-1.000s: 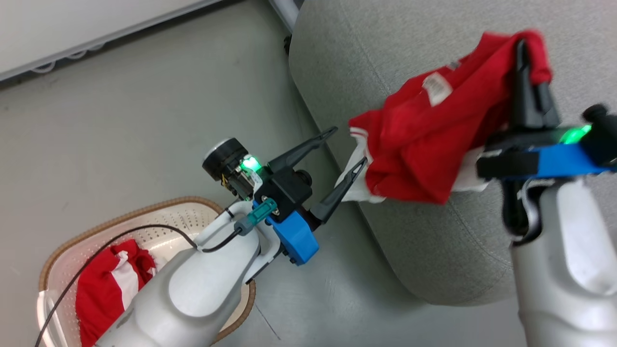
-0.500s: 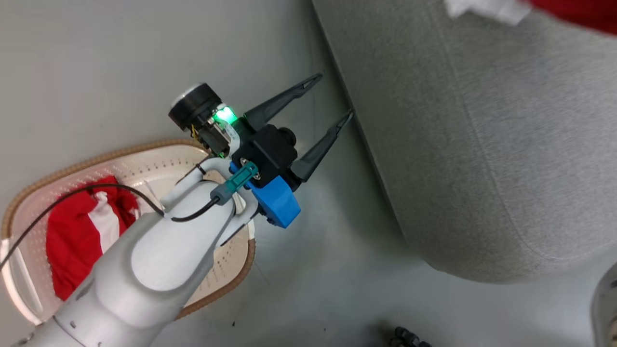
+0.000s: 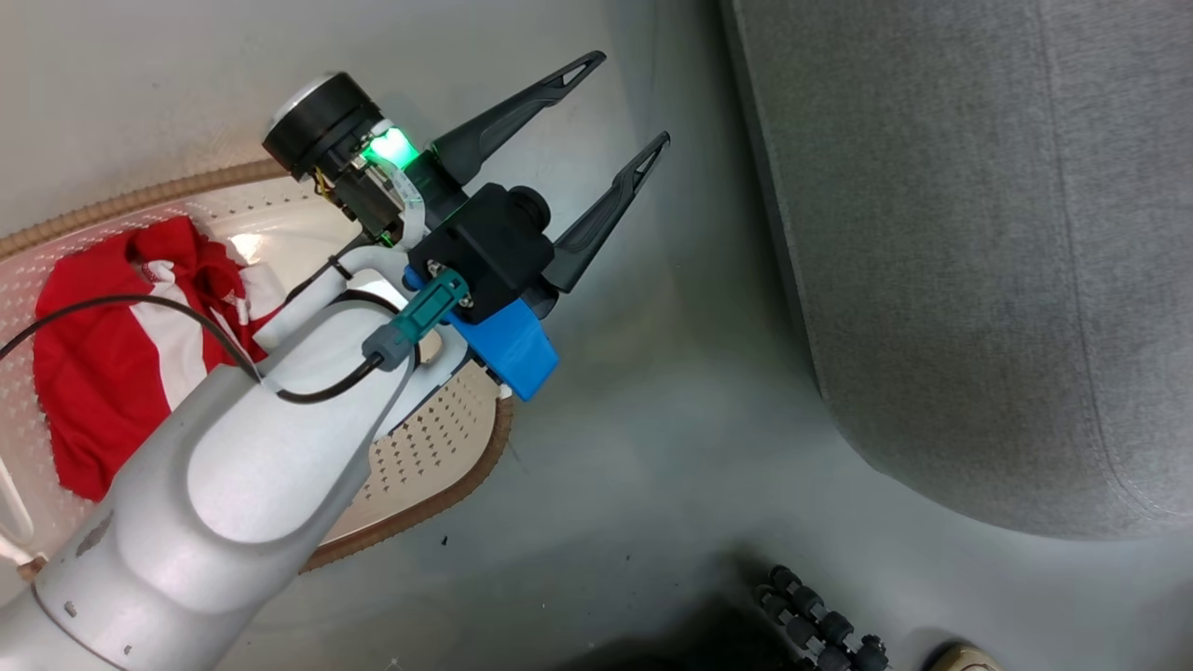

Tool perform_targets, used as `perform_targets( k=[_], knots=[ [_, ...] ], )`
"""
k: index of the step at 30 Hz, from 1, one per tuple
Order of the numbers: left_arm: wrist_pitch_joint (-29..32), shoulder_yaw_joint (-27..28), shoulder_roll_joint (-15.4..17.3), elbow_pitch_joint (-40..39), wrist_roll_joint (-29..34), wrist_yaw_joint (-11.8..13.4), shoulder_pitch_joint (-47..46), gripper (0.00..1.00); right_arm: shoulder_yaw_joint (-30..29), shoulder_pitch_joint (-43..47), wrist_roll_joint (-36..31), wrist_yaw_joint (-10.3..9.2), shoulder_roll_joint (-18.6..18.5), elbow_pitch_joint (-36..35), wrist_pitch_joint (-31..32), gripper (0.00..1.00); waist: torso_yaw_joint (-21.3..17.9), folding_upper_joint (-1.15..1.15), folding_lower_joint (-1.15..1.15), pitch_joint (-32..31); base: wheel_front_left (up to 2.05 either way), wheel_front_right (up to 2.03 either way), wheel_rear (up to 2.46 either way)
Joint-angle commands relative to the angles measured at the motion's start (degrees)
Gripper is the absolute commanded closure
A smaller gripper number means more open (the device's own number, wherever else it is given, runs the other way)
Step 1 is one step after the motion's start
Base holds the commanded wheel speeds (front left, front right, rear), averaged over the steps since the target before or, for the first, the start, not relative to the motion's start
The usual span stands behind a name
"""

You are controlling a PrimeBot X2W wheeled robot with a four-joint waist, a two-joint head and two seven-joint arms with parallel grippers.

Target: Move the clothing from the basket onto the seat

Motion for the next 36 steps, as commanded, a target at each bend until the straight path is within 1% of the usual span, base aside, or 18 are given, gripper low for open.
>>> perform_targets(
  k=[1, 5, 8, 13, 17, 18, 19, 20, 23, 27, 29, 32, 36],
  knots=[
    [0.14, 0.21, 0.64, -0.50, 0.13, 0.38, -0.49, 0.00, -0.39, 1.37, -0.79, -0.05, 0.22, 1.47, 0.00, 1.00, 0.75, 0.00, -0.01, 0.92, 0.00, 0.00, 0.00],
    [0.27, -0.01, 1.15, -1.04, -0.05, 0.67, 0.21, 0.00, -1.42, 3.71, -1.91, -0.06, 3.32, 3.95, -0.01, 1.00, 0.71, 0.00, -0.01, 1.18, 0.00, 0.00, 0.00],
    [0.29, -0.31, 1.12, -1.12, -0.26, 0.86, 0.62, 0.00, -1.81, 5.93, -3.11, -0.06, 7.09, 4.50, -0.01, 1.00, 0.82, 0.00, -0.01, 0.97, 0.00, 0.00, 0.00],
    [0.45, -0.44, 1.36, -1.40, -0.57, 1.22, 0.88, 0.00, -3.38, 8.09, -7.87, -0.06, 13.59, 4.07, -0.01, 1.00, 1.21, 0.00, -0.01, 0.25, 0.00, 0.00, 0.00],
    [0.45, -0.36, 1.86, -1.38, -0.82, 1.41, 1.06, 0.00, -4.44, 7.16, -11.54, -0.06, 16.55, 6.04, 0.00, 1.00, 1.22, 0.00, -0.01, -0.55, 0.00, 0.00, 0.00],
    [0.42, -0.43, 1.87, -1.34, -0.91, 1.52, 1.20, 0.00, -4.87, 6.65, -12.18, -0.06, 16.77, 6.40, -0.01, 0.85, 1.22, 0.00, -0.01, -0.83, 0.00, 0.00, 0.00],
    [0.40, -0.54, 1.84, -1.28, -1.00, 1.61, 1.29, 0.00, -5.42, 6.26, -12.59, -0.06, 16.97, 6.63, -0.01, 0.38, 1.25, 0.00, -0.01, -1.13, 0.00, 0.00, 0.00],
    [0.27, -0.61, 1.82, -1.21, -1.07, 1.72, 1.36, 0.00, -5.74, 6.15, -12.90, -0.06, 17.21, 6.89, -0.01, 0.00, 1.28, 0.00, -0.01, -1.51, 0.00, 0.00, 0.00],
    [-0.39, -0.73, 1.61, -0.68, -1.38, 1.91, 2.03, 0.00, -5.78, 7.35, -13.43, -0.06, 17.63, 7.10, -0.01, 0.00, 1.22, 0.00, -0.01, -3.21, 0.00, 0.00, 0.00],
    [-1.73, -0.98, 0.94, 0.37, -2.01, 2.36, 3.00, 0.00, -4.22, 11.61, -12.63, -0.06, 17.33, 5.57, -0.01, 0.00, 1.24, 0.00, -0.01, -6.35, 0.00, 0.00, 0.00],
    [-2.32, -0.88, 0.54, 1.00, -2.58, 2.61, 3.65, 0.00, -2.86, 14.40, -11.92, -0.06, 17.22, 4.40, -0.01, 0.00, 1.18, 0.00, -0.01, -7.94, 0.00, 0.00, 0.00],
    [-3.42, -0.72, -0.05, 2.24, -3.52, 2.99, 4.76, 0.00, -0.19, 21.82, -8.86, -0.07, 16.37, 1.36, 0.00, 0.00, 1.06, 0.00, -0.01, -10.62, 0.00, 0.00, 0.00],
    [-4.78, -0.22, -0.38, 3.84, -4.56, 3.63, 6.33, 0.00, 2.22, 26.98, -6.54, -0.06, 15.63, -0.84, 0.00, 0.00, 1.03, 0.00, -0.01, -13.85, 0.00, 0.00, 0.00]
  ],
)
